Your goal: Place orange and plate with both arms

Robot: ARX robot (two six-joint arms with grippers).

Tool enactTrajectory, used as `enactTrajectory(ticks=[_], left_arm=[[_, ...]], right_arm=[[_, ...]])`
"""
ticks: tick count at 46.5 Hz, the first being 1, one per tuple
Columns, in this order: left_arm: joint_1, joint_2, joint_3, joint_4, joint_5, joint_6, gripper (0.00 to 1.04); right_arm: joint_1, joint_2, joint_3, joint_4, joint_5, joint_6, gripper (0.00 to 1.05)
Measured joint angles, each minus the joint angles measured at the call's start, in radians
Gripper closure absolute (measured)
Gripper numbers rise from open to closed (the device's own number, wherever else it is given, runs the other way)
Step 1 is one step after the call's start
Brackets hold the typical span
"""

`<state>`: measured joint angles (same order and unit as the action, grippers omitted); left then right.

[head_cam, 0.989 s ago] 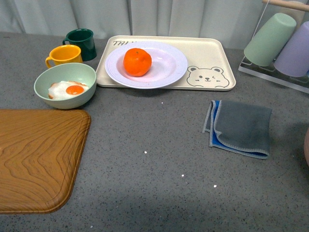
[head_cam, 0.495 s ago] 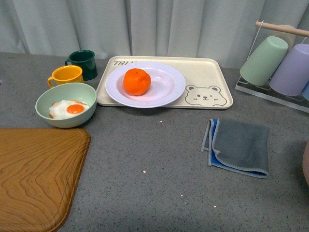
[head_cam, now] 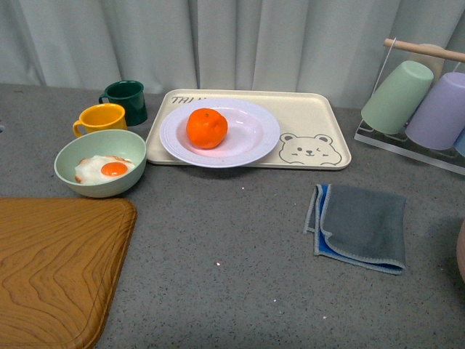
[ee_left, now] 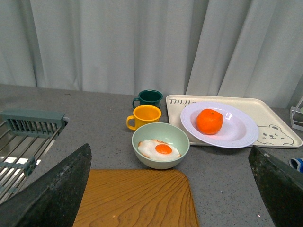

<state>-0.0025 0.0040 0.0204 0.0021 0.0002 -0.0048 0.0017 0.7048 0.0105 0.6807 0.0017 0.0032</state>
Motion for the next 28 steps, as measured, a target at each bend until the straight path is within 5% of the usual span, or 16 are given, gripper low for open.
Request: enactTrajectory(ticks=[28], left_arm=[[0.0, 0.0, 0.0, 0.0, 0.0, 0.0, 0.07]], right_arm=[[0.0, -0.376, -0.01, -0.349, 0.0, 0.0, 1.04]])
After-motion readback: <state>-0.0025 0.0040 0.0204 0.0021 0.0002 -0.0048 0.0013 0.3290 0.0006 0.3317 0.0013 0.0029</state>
